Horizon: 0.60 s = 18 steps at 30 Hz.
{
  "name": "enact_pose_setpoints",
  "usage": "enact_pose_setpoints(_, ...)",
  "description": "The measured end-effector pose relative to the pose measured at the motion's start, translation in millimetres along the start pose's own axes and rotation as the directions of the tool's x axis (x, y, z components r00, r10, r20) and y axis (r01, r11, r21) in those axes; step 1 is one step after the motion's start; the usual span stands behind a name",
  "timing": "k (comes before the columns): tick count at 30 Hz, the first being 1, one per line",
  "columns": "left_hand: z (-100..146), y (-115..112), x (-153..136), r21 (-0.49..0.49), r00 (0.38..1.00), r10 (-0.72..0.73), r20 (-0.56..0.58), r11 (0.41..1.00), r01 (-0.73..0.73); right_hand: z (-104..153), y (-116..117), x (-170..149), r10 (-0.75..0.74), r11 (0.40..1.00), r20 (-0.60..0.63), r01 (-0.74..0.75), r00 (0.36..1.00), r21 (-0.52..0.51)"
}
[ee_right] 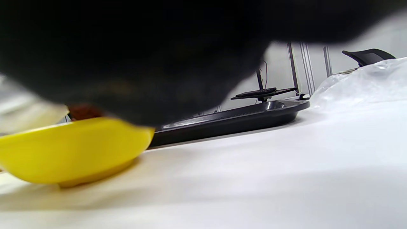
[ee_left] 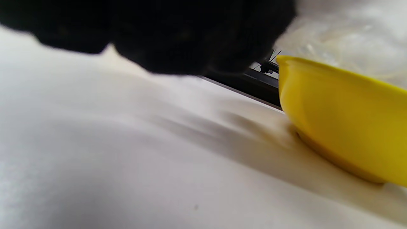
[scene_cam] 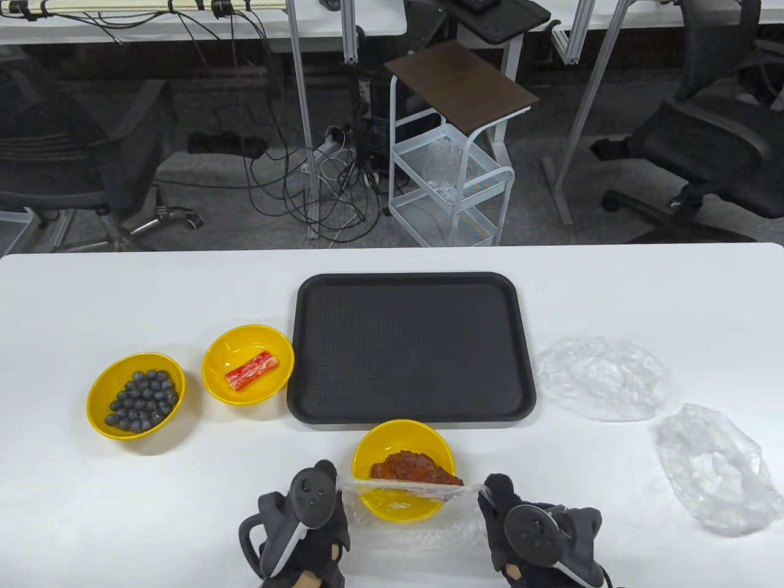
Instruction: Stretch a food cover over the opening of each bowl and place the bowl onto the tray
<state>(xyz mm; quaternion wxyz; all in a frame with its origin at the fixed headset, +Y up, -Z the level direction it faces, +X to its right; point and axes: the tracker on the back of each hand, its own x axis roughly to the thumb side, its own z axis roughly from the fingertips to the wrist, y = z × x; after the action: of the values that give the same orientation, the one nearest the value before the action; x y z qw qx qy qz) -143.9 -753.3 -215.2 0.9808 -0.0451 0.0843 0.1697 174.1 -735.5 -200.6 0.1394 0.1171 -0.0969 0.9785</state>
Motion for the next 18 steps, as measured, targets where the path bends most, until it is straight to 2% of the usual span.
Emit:
enact_pose_setpoints(12,-3,-11,5,0.054,0.998,-0.055,0.032,0.997,0.053,-7,12,-1,0.051,0.997,0.029,-0.050,0.998,-0.054)
enact_pose_setpoints(18,-6,-14,7,0.046,0.999,-0.045,0.030,0.998,0.044,-10,15,-2,0.046,0.997,0.024,-0.044,0.999,-0.065)
